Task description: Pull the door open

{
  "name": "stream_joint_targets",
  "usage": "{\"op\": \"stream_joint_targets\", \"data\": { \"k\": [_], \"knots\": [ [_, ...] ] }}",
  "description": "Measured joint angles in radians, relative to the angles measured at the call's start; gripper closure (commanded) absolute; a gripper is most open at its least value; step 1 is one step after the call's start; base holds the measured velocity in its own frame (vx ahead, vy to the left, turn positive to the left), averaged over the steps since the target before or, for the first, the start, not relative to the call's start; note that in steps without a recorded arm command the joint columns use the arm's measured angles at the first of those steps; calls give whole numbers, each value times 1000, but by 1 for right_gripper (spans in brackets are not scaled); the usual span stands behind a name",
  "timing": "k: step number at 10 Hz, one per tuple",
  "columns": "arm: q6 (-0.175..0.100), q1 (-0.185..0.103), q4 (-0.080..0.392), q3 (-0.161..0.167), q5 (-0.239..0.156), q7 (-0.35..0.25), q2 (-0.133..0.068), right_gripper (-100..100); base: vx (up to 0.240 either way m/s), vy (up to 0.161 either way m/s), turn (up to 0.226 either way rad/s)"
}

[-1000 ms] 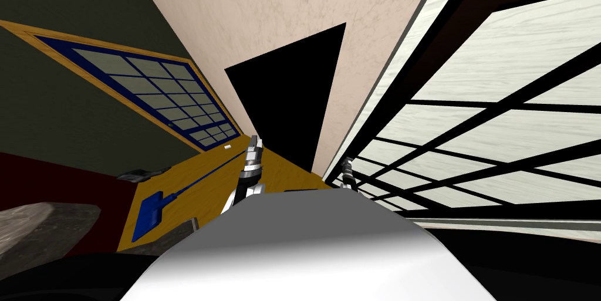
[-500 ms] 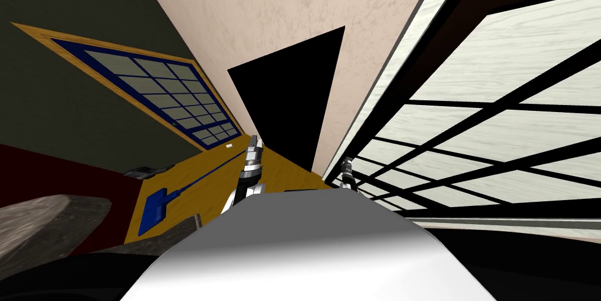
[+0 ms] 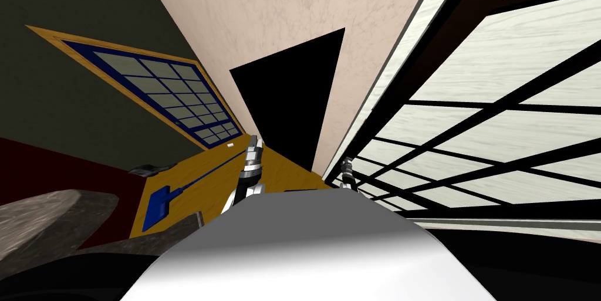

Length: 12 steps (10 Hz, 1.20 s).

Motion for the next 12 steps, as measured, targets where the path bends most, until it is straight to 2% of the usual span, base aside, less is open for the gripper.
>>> {"op": "stream_joint_targets", "data": {
  "k": [1,2,3,5,6,8,9,10,11,12],
  "knots": [
    [12,17,-34,0,-3,-10,6,100,-18,-3,-6],
    [12,19,-38,1,-4,-13,9,100,0,0,0],
    [-10,-6,11,5,-2,-24,1,100,-22,-2,29],
    [-33,-22,47,16,-9,-83,-9,100,-32,-9,39],
    [-3,14,-24,16,-13,-98,-4,100,-5,1,-14],
    [-8,4,-8,18,-14,-109,-2,100,0,1,-13],
    [-35,-22,50,22,-11,-120,-9,100,3,-1,15],
    [-45,-28,64,22,-11,-125,-10,100,2,6,-10],
    [-19,1,5,19,-13,-116,-4,100,-28,-1,21],
    [-4,6,-13,21,-17,-129,-6,100,-24,-9,26]
  ]
}}
